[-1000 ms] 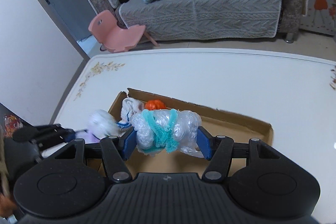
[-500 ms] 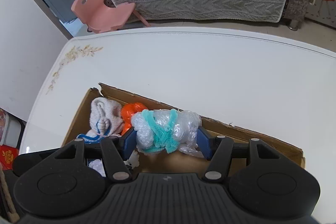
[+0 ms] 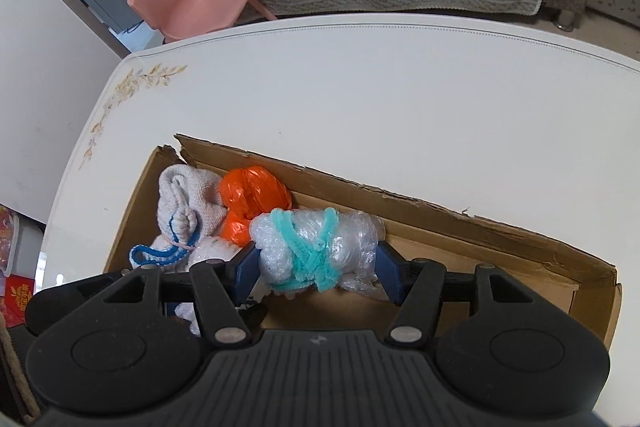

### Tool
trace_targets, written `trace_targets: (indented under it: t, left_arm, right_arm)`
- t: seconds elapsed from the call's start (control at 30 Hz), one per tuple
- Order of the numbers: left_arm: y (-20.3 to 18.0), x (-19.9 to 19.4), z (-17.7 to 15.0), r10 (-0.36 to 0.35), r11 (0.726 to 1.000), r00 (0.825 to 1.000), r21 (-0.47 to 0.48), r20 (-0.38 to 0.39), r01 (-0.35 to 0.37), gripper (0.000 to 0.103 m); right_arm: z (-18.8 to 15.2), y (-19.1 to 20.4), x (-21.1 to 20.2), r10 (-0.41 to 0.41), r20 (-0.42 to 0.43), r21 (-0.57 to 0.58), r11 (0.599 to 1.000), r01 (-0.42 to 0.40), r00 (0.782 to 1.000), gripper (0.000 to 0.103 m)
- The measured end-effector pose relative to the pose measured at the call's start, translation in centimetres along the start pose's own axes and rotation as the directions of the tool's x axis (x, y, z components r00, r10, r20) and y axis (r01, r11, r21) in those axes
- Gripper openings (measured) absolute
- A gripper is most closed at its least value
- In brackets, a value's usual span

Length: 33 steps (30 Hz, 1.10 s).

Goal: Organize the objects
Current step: 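Lower both bubble bundles into the tray beside the others and release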

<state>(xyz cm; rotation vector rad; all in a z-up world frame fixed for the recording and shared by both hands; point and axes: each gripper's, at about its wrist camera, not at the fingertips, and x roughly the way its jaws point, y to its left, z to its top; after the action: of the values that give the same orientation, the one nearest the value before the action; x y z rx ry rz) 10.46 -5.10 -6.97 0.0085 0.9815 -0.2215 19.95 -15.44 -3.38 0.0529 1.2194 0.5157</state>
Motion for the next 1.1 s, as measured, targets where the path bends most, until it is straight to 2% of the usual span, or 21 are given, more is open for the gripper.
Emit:
trace_targets:
  t: [0.2,0.33,0.43,0.57,0.8,0.97,1.1]
  left_arm:
    - [-0.3,-0.2,0.2,-0.003,1.000,1.000,0.001,-0.004,0.003,0.044]
    - [-0.8,-0.6,0.1,-0.001,1.000,1.000,0.017,-0.007,0.001,0.050]
    - [-0.7,-0.8,0.3,-0.003,1.000,1.000,0.017,-0.008,0.003,0.051]
    - [-0.7,-1.3,0.2,-0.007,1.000,1.000,0.014,-0.010,0.007,0.055]
    - [-0.9,-2.6,0.2,-0.008,1.000,1.000,0.017,-0.007,0.008,0.057]
    - [-0.8,-4.7,0.2,-0.021,1.000,1.000,0.002,0.003,0.021,0.058]
    - [-0.7,-7.1,0.1,-0.030,1.000,1.000,0.003,0.006,0.030,0.064]
  right_arm:
    - [0.2,-0.4,-0.4,0.010,-0.005,0.015,1.000,-0.010,1.000,0.061]
    - [0.3,-0.3,-0.7,0.013,-0.005,0.017,1.000,-0.013,1.000,0.071]
    - [0.4,-0.1,-0.9,0.015,-0.005,0.019,1.000,-0.015,1.000,0.076]
    - [0.2,0.1,-1.2,0.004,-0.006,0.017,1.000,-0.004,1.000,0.077]
    - [0.0,0.2,-2.2,-0.001,0.004,0.020,1.000,0.001,1.000,0.077]
    - [-0.7,0.7,-3.8,0.001,0.021,0.020,1.000,-0.002,1.000,0.077]
    - [-1.7,1.2,-5.6,0.007,0.034,0.009,1.000,-0.007,0.999,0.078]
